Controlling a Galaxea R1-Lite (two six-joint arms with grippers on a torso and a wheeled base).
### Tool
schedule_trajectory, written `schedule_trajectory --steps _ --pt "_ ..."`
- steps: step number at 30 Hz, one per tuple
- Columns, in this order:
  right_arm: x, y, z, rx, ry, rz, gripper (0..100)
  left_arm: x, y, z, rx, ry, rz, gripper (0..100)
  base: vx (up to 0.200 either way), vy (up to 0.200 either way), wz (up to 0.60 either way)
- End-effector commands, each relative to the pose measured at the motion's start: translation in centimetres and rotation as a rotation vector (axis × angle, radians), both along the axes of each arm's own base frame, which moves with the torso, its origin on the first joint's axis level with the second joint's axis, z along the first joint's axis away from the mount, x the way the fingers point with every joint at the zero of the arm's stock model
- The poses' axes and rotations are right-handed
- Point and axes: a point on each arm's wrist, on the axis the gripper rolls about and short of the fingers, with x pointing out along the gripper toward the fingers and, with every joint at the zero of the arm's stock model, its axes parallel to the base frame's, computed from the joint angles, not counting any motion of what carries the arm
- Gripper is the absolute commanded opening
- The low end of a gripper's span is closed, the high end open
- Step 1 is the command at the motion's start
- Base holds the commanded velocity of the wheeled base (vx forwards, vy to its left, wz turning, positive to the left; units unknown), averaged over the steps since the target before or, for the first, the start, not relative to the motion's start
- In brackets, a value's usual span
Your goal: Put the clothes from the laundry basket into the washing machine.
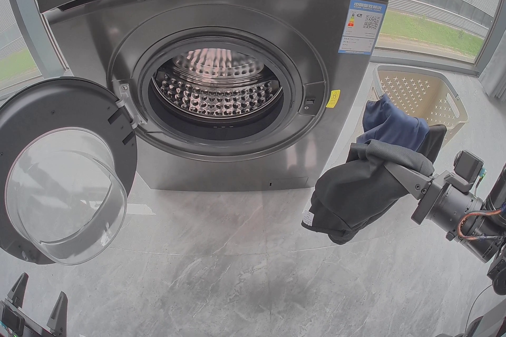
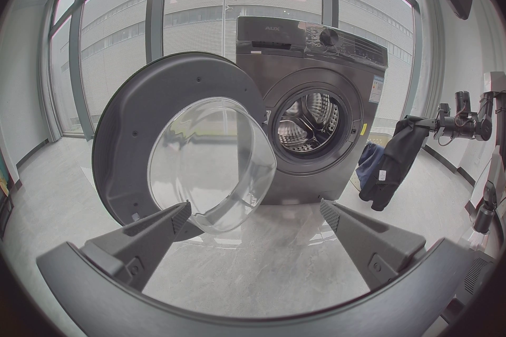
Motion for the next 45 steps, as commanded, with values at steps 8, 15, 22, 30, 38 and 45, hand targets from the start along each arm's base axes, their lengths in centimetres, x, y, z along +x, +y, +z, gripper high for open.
schedule_trajectory --steps 8,15,22,30,38,45 --pt "0.2 0.6 -0.4 -0.012 0.012 0.023 0 0.0 0.0 -0.4 -0.001 0.004 0.001 100 0.0 0.0 0.0" --pt "0.1 1.9 0.1 -0.006 -0.003 0.066 0 0.0 0.0 -0.4 0.002 0.004 0.002 100 0.0 0.0 0.0" --pt "1.8 4.3 0.0 -0.041 -0.021 -0.002 0 0.0 0.0 -0.4 0.01 0.001 0.007 100 0.0 0.0 0.0" --pt "2.8 6.7 0.4 -0.025 -0.033 -0.014 0 0.0 0.0 -0.5 0.041 0.005 0.013 100 0.0 0.0 0.0" --pt "2.8 6.7 0.5 -0.022 -0.037 -0.007 0 0.0 0.0 -0.5 0.041 0.002 0.011 100 0.0 0.05 0.0" --pt "3.1 7.0 0.9 -0.007 -0.049 -0.005 0 0.0 0.0 -0.5 0.044 0.002 0.011 100 0.0 0.2 0.0"
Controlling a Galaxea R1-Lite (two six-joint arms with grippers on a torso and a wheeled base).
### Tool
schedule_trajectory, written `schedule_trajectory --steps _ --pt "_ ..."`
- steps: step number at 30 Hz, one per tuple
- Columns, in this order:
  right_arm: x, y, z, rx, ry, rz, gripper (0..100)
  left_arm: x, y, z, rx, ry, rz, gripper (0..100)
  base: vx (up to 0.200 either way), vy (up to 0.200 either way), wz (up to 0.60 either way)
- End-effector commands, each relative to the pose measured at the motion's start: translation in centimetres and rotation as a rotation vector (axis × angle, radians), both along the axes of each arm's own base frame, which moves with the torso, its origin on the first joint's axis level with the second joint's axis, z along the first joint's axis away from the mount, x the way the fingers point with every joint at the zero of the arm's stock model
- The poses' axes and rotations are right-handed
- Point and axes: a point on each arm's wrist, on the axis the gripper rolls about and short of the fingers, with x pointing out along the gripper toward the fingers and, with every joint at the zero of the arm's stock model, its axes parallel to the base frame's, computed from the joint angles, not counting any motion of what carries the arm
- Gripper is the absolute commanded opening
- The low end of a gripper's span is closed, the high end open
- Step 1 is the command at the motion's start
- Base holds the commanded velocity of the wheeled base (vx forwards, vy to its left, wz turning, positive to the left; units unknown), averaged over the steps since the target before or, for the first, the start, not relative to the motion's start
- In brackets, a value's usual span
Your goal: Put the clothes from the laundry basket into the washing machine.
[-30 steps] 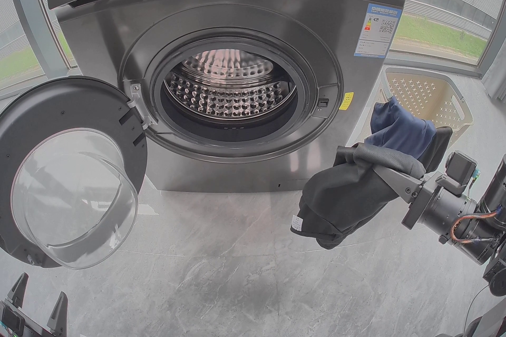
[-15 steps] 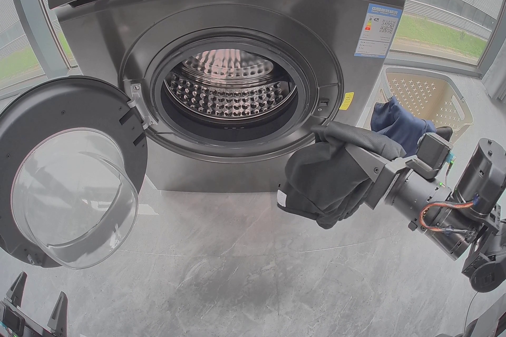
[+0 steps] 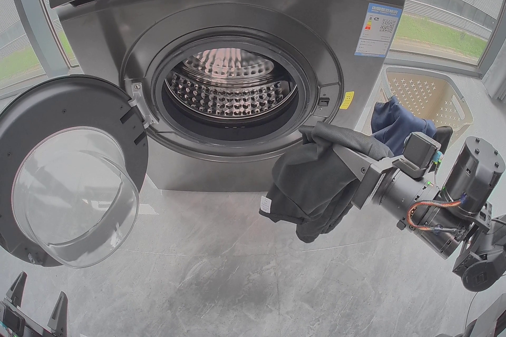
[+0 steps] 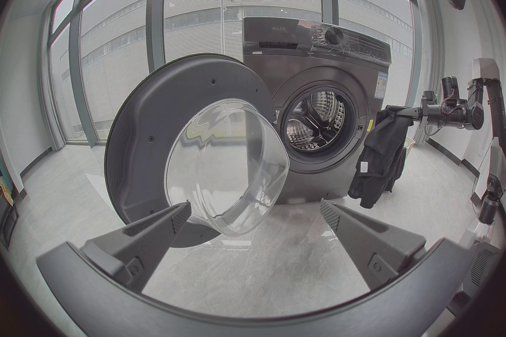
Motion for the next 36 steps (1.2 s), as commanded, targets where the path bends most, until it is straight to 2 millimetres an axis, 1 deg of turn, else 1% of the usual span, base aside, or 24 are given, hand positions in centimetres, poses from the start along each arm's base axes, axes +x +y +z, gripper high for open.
schedule_trajectory --steps 1,9,11,14,15,16,17,18,19,20,21,22,26,28,29,31,32,33,34,35,36 --pt "0.2 0.2 0.2 0.006 -0.006 0.003 0 0.0 0.0 -0.5 0.002 0.003 0.0 100 0.0 0.0 0.0" --pt "1.0 1.1 -0.1 -0.004 -0.003 0.011 0 0.0 0.0 -0.5 0.004 0.003 0.0 100 0.0 0.0 0.0" --pt "1.0 1.3 -0.2 -0.005 -0.002 0.019 0 0.1 0.0 -0.5 0.002 0.006 -0.001 100 0.0 0.0 0.0" --pt "0.5 2.1 0.1 0.003 -0.011 0.054 0 0.0 0.0 -0.4 0.006 -0.014 -0.009 100 0.0 0.0 0.0" --pt "0.4 2.4 0.3 0.008 -0.016 0.063 0 -0.2 0.0 0.4 -0.008 -0.052 -0.014 100 0.0 0.0 0.0" --pt "0.4 2.4 0.3 0.007 -0.016 0.065 0 -0.2 0.0 0.6 -0.009 -0.063 -0.014 100 0.0 0.0 0.0" --pt "0.2 2.8 0.6 0.017 -0.025 0.079 0 -1.0 -0.1 3.8 -0.015 -0.173 -0.038 100 0.0 0.0 0.0" --pt "0.2 2.9 0.7 0.021 -0.03 0.085 0 -1.2 -0.2 5.7 -0.012 -0.202 -0.074 100 0.0 0.0 0.0" --pt "0.3 3.1 0.9 0.026 -0.035 0.086 0 -0.9 -0.3 6.7 -0.005 -0.191 -0.11 100 0.0 0.0 0.0" --pt "0.4 3.2 0.9 0.027 -0.037 0.091 0 -0.6 -0.3 7.1 -0.002 -0.175 -0.139 100 0.0 0.0 0.0" --pt "0.7 3.7 1.0 0.03 -0.042 0.106 0 0.2 -0.5 7.3 -0.007 -0.119 -0.22 100 0.0 0.0 0.0" --pt "0.8 4.0 1.0 0.033 -0.042 0.114 0 0.8 -0.5 7.3 -0.011 -0.08 -0.263 100 0.0 0.0 0.0" --pt "1.7 4.9 1.3 0.059 -0.067 0.125 0 4.3 -1.0 7.3 -0.033 0.132 -0.453 100 0.0 0.0 0.0" --pt "2.1 5.3 1.1 0.063 -0.074 0.131 0 5.9 -1.2 7.6 -0.036 0.18 -0.54 100 0.0 0.0 0.0" --pt "2.3 5.5 1.0 0.067 -0.078 0.133 0 7.0 -1.4 7.7 -0.039 0.207 -0.583 100 0.0 0.0 0.0" --pt "2.3 5.6 1.1 0.07 -0.082 0.132 0 7.3 -1.4 7.7 -0.039 0.213 -0.596 100 0.0 0.0 0.0" --pt "2.5 5.9 0.7 0.07 -0.082 0.136 0 10.0 -2.1 7.8 -0.032 0.251 -0.69 100 0.0 0.0 0.0" --pt "2.6 6.0 0.4 0.066 -0.077 0.136 0 11.0 -2.6 7.6 -0.033 0.271 -0.724 100 0.0 0.0 0.0" --pt "2.7 6.1 0.3 0.064 -0.075 0.134 0 11.4 -2.8 7.6 -0.03 0.278 -0.74 100 0.0 0.0 0.0" --pt "2.8 6.3 -0.1 0.061 -0.071 0.137 0 12.5 -3.6 7.2 -0.031 0.308 -0.79 100 0.0 0.0 0.0" --pt "2.8 6.3 -0.2 0.062 -0.073 0.139 0 13.2 -4.1 7.0 -0.029 0.327 -0.823 100 0.0 0.0 0.0"
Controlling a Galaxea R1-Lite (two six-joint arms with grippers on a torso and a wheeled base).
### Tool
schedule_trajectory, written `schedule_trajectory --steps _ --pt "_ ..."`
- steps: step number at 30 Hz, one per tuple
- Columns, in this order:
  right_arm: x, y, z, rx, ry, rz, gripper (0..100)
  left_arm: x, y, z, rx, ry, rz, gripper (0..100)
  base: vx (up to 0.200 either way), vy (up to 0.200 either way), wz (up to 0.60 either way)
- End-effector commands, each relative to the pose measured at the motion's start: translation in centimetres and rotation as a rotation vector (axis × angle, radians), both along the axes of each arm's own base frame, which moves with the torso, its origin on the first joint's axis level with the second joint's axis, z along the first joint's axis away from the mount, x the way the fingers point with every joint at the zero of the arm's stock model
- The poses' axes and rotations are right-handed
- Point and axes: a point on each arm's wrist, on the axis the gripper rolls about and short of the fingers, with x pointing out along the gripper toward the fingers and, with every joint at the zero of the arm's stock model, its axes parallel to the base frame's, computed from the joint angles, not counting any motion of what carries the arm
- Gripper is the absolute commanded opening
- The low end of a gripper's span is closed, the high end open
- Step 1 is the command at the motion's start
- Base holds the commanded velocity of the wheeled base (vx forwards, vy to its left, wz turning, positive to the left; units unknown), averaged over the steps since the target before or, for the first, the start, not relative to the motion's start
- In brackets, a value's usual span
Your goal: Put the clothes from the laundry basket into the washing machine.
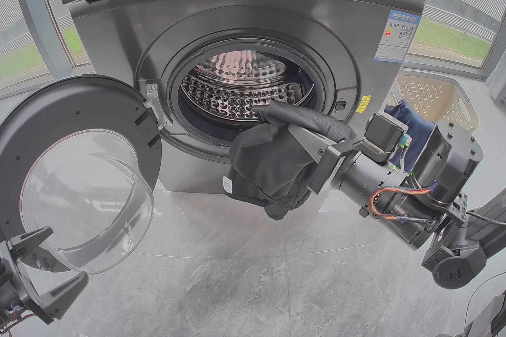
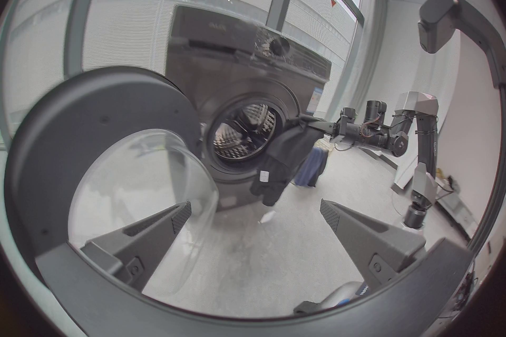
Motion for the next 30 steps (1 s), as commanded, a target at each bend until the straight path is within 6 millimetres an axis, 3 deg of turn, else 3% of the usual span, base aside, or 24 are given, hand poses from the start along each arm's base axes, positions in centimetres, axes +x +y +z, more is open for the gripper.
schedule_trajectory --steps 1,3,5,6,10,14,23,30 --pt "1.2 1.8 -1.6 -0.004 0.002 0.02 0 8.3 -3.4 -1.7 0.036 0.266 -0.331 100 0.0 0.0 0.0" --pt "1.0 1.8 -1.5 0.005 -0.006 0.027 0 9.5 -4.8 -2.0 0.047 0.286 -0.397 100 0.0 0.0 0.0" --pt "1.0 1.8 -1.5 0.005 -0.006 0.027 0 9.6 -4.9 -2.0 0.048 0.287 -0.398 100 0.0 0.0 0.0" --pt "0.9 1.8 -1.4 0.007 -0.009 0.031 0 11.0 -6.1 -2.3 0.054 0.291 -0.417 100 0.0 0.0 0.0" --pt "0.3 1.9 -1.8 0.008 -0.01 0.056 0 13.0 -8.5 -2.4 0.053 0.28 -0.419 100 0.0 0.0 0.0" --pt "0.4 2.0 -1.9 0.013 -0.014 0.059 0 14.9 -9.6 -2.7 0.021 0.299 -0.397 100 0.0 0.0 0.0" --pt "0.3 2.4 -1.8 0.032 -0.038 0.07 0 17.4 -10.6 -3.9 -0.019 0.291 -0.37 100 0.0 0.0 0.0" --pt "-0.5 2.7 -1.3 0.031 -0.06 0.09 0 21.7 -11.2 -5.4 -0.028 0.257 -0.3 100 0.0 0.0 0.0"
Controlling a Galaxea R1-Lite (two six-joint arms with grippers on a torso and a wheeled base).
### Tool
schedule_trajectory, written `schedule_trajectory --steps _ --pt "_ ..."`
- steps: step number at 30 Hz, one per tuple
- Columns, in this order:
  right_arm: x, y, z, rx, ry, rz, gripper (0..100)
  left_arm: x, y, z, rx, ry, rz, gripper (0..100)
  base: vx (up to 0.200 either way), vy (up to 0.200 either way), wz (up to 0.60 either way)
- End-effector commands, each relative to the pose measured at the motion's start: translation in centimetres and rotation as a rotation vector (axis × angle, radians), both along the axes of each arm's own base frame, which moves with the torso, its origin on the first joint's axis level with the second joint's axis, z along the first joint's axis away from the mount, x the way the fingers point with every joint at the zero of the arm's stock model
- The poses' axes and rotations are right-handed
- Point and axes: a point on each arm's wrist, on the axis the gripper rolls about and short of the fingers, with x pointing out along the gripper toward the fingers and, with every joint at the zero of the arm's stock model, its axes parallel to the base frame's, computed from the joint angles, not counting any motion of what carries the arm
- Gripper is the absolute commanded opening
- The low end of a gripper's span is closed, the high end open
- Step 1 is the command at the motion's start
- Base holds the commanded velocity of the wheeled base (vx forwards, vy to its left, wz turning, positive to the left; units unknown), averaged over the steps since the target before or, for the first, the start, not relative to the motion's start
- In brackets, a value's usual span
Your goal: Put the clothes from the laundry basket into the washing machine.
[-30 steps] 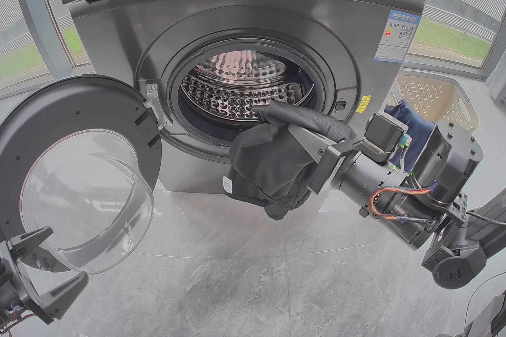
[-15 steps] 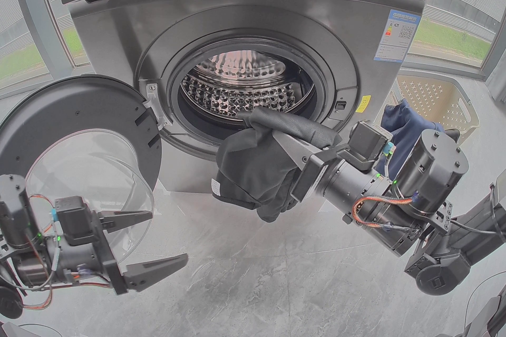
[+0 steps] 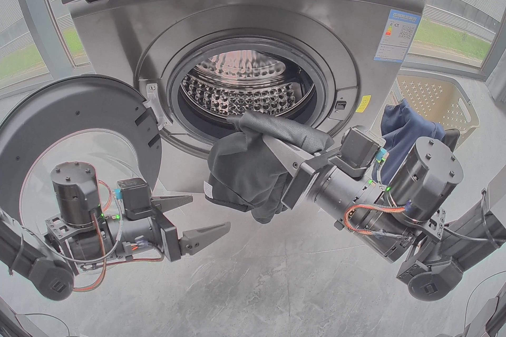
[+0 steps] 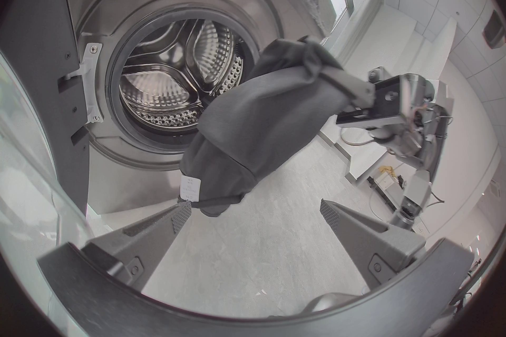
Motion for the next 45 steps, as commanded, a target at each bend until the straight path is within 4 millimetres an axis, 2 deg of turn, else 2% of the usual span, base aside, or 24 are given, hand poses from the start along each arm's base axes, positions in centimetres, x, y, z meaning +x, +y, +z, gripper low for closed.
schedule_trajectory --steps 1,10,16,20,30,31,41,45 --pt "-0.7 0.2 0.3 0.005 -0.014 0.019 0 3.5 -0.5 -2.1 0.015 0.023 0.049 100 0.0 0.0 0.0" --pt "-1.6 0.4 0.6 0.013 -0.023 0.043 0 6.0 -1.4 -3.1 0.013 0.01 0.056 100 0.0 0.0 0.0" --pt "-2.1 -0.1 1.1 0.014 -0.025 0.047 0 7.6 -1.9 -2.6 -0.004 -0.026 0.059 100 0.0 0.0 0.0" --pt "-2.7 0.2 1.2 0.01 -0.027 0.067 0 7.9 -2.3 -2.4 -0.013 -0.037 0.046 100 0.0 0.0 0.0" --pt "-2.1 0.5 0.4 -0.008 -0.019 0.057 0 7.6 -2.5 -2.8 -0.033 -0.066 0.025 100 0.0 0.0 0.0" --pt "-2.0 0.6 0.3 -0.011 -0.017 0.055 0 7.5 -2.5 -2.9 -0.037 -0.073 0.022 0 0.0 0.0 0.0" --pt "-1.2 0.8 -0.5 -0.027 -0.006 0.049 0 5.3 -2.2 -3.6 -0.063 -0.107 -0.012 0 0.0 0.0 0.0" --pt "-0.3 0.5 -1.5 -0.051 0.013 0.026 0 3.1 -1.7 -4.0 -0.077 -0.135 -0.024 0 0.0 0.0 0.0"
